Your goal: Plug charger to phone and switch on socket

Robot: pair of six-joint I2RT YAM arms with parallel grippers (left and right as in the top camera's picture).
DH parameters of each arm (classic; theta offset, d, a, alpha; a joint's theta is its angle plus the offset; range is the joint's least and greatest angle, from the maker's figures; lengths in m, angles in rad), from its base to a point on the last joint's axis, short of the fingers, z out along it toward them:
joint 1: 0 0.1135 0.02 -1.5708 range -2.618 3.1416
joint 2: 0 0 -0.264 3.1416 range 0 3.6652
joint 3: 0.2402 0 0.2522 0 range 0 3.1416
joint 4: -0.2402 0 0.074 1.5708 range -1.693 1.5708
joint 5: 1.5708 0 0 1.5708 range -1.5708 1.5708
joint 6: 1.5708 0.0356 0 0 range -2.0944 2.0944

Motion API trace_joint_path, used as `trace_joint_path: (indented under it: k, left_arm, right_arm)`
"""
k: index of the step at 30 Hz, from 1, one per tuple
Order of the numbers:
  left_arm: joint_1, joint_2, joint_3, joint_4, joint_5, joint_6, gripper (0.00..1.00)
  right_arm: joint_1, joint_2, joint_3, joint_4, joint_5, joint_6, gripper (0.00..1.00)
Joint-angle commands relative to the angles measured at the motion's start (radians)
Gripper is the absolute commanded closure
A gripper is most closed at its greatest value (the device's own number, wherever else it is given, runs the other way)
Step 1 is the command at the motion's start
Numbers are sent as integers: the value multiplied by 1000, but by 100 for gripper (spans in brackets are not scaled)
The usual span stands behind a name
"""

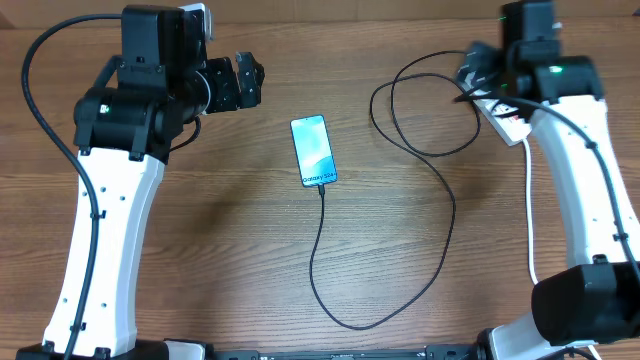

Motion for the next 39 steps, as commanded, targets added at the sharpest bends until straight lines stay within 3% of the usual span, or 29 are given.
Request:
trace_joint_path:
  k: [1, 3, 11, 20, 26, 35, 39]
  left_arm:
    - [-2, 10, 2, 1, -32, -2, 0]
    - [-2, 16, 2, 1, -32, -2, 0]
    - [-2, 20, 2, 2, -32, -2, 0]
    - [-2, 20, 2, 2, -32, -2, 0]
    - [-2, 20, 2, 2, -32, -2, 0]
    - [-2, 20, 2, 2, -32, -2, 0]
    - [-2, 20, 2, 2, -32, -2, 0]
  right_arm:
    - [-81, 45, 1, 39, 125, -6, 0]
    - [-126, 81, 1, 88, 117, -13, 0]
    - [-178, 208, 1, 274, 35, -290, 0]
    - [-185, 356, 1, 365, 216, -317, 0]
    - [-216, 406, 1, 359, 198, -317, 0]
    - [-325, 432, 1, 351, -214, -370, 0]
    - [-364, 436, 1, 353, -303, -369, 0]
